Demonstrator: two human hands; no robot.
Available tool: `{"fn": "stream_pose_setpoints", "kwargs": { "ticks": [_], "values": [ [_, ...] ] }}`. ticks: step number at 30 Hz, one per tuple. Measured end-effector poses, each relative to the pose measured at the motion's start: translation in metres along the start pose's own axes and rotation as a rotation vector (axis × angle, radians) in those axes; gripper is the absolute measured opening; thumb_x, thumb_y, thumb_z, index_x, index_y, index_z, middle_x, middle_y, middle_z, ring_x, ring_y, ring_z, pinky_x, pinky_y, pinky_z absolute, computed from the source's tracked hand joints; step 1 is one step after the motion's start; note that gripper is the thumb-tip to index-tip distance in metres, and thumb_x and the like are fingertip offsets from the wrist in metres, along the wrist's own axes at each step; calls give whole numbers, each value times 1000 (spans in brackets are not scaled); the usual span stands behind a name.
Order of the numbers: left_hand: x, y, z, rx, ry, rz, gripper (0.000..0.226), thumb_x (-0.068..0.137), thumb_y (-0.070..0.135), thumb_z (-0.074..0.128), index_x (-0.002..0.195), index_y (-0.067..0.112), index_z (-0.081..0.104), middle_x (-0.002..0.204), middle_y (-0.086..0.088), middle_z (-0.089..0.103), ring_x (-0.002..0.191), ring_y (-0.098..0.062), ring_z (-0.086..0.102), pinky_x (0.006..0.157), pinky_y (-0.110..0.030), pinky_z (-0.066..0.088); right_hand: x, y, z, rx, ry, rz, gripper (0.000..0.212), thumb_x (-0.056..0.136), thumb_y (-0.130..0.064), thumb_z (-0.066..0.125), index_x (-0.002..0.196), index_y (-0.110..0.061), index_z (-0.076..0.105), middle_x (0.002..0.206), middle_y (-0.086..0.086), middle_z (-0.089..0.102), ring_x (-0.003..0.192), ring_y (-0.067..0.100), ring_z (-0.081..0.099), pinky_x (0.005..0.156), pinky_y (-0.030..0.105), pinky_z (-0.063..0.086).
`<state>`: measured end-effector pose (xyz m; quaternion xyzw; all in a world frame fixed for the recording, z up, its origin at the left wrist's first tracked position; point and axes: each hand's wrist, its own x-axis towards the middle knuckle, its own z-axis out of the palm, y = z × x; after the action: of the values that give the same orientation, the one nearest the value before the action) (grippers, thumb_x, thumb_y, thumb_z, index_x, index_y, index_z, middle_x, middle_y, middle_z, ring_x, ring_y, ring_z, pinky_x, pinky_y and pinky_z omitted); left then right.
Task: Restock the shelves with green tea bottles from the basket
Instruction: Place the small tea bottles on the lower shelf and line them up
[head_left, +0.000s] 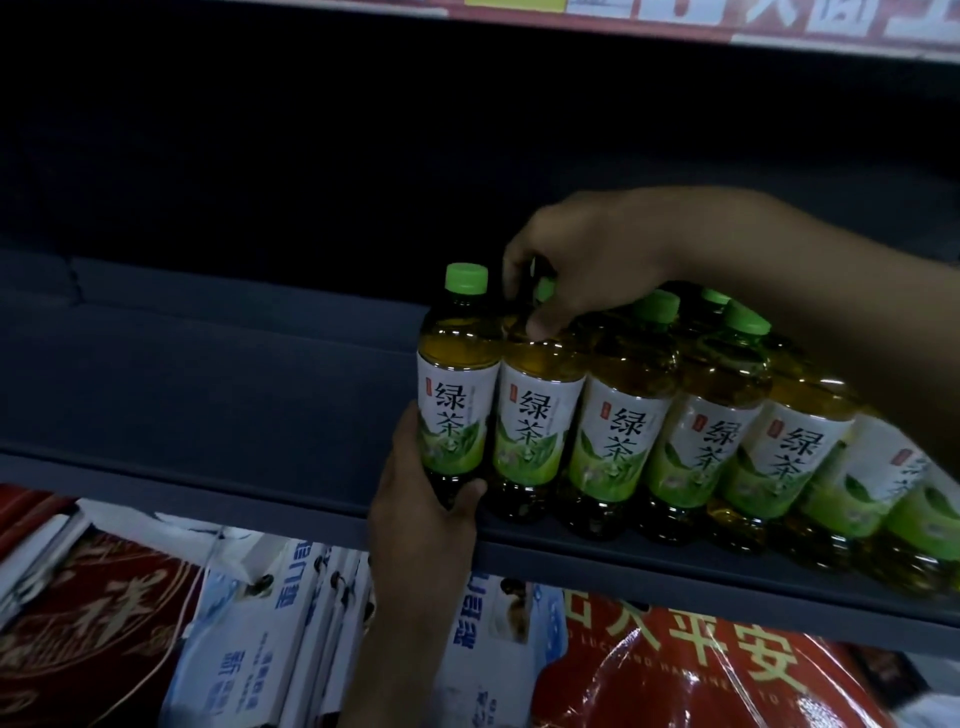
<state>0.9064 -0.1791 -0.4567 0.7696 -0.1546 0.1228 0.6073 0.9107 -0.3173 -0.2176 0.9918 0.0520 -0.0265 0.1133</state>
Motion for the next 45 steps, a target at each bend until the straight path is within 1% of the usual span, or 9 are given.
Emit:
{"fn": "stream_pose_setpoints", "kwargs": {
  "ticks": [9,13,16,22,25,29,34,39,45],
  "values": [
    [4,60,-12,107,-18,-22,86,76,13,65,147,36,21,123,1,43,115,-15,41,87,-31,35,-41,-8,6,135,198,3,63,86,-39,69,142,-26,43,130,2,52,116,20,51,83,28,40],
    [-13,118,-31,329,7,219,67,85,10,61,144,27,35,130,-5,45,116,-23,44,81,-23,32,-111,1,0,120,390,18,38,85,-39,57,122,-29,58,114,5,62,105,25,61,89,33,50],
    [-20,181,-35,319,37,427,45,90,16,58,133,24,48,121,0,53,106,-20,52,75,-24,35,-170,17,-12,85,500,119,32,80,-43,46,106,-33,62,94,-2,71,86,25,67,74,41,57],
    [-16,310,-13,319,62,757,35,90,25,52,124,21,58,118,4,59,111,-16,55,89,-32,47,-261,61,-54,240,927,239,17,82,-33,54,84,-27,69,64,-11,66,62,7,63,58,30,51],
    [-7,358,8,264,-41,738,31,92,25,58,123,28,57,119,13,56,110,-10,55,93,-32,48,-288,97,-66,315,1095,295,8,88,-25,63,95,-26,66,77,-16,65,72,2,61,68,28,53],
    [1,404,51,218,-174,666,35,93,25,59,127,28,53,119,12,54,107,-10,54,91,-34,51,-302,163,-70,382,1241,542,52,85,-24,72,130,-17,48,122,1,54,110,14,52,93,26,42],
    [-8,426,112,281,-295,670,50,95,24,57,143,22,42,134,5,49,119,-16,50,99,-32,45,-299,238,-65,863,949,569,104,71,-29,86,147,-27,14,125,2,56,115,25,57,101,43,46],
    [-25,428,150,273,-346,676,54,97,20,52,148,20,34,140,7,40,128,-16,42,99,-28,38,-285,260,-56,1070,763,344,86,77,-12,81,141,-24,24,116,-7,63,101,4,64,68,9,51],
    [-21,426,153,281,-309,748,53,96,16,55,147,20,38,144,7,41,125,-6,40,97,-16,31,-284,277,-50,1063,793,315,87,78,-15,81,145,-25,26,121,-7,63,105,5,63,85,20,52]
  ]
}}
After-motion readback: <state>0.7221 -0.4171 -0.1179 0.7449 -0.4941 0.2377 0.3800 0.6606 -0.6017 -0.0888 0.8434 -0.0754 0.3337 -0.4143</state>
